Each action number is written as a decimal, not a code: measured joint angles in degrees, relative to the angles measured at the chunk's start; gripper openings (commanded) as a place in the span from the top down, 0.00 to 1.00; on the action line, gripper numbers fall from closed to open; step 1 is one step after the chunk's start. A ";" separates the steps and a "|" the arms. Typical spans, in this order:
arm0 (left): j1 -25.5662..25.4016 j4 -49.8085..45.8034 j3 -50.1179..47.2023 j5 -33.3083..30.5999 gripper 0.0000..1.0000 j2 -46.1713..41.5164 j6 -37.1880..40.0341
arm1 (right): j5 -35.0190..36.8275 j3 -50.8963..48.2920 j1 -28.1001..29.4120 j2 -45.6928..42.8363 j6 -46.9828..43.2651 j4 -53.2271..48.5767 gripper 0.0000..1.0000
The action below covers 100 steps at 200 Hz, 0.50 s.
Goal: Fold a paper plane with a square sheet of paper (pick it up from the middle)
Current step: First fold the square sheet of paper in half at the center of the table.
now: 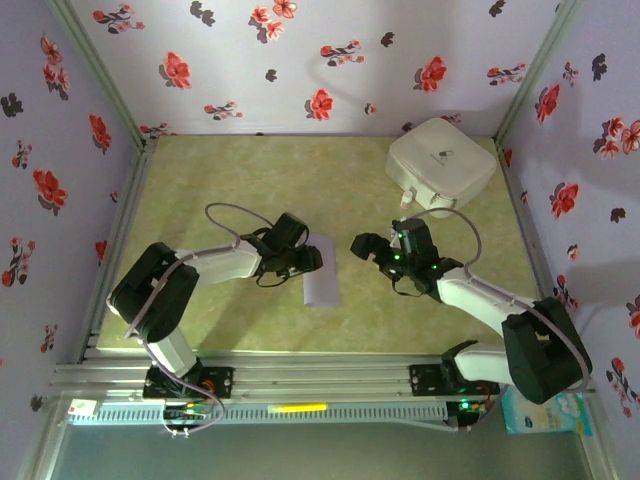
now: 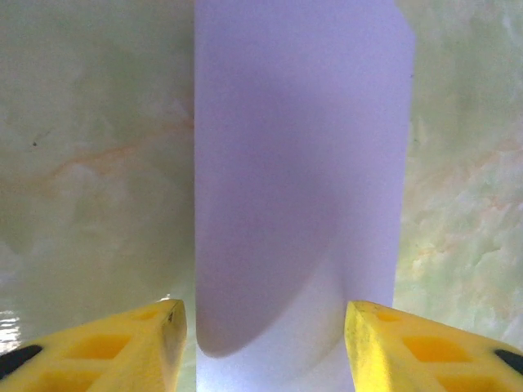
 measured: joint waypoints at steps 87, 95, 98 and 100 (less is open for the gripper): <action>0.31 -0.59 0.00 -0.81 0.46 0.37 0.96 | -0.02 0.00 0.37 0.11 0.04 0.35 0.10; 0.35 -0.59 0.00 -0.81 0.45 0.63 1.16 | -0.02 0.00 0.48 0.11 0.04 0.35 0.11; 0.37 -0.59 0.00 -0.79 0.45 0.76 1.16 | -0.04 0.00 0.50 0.11 0.04 0.37 0.11; 0.37 -0.61 0.00 -0.79 0.45 0.83 1.20 | -0.04 0.00 0.50 0.11 0.04 0.39 0.12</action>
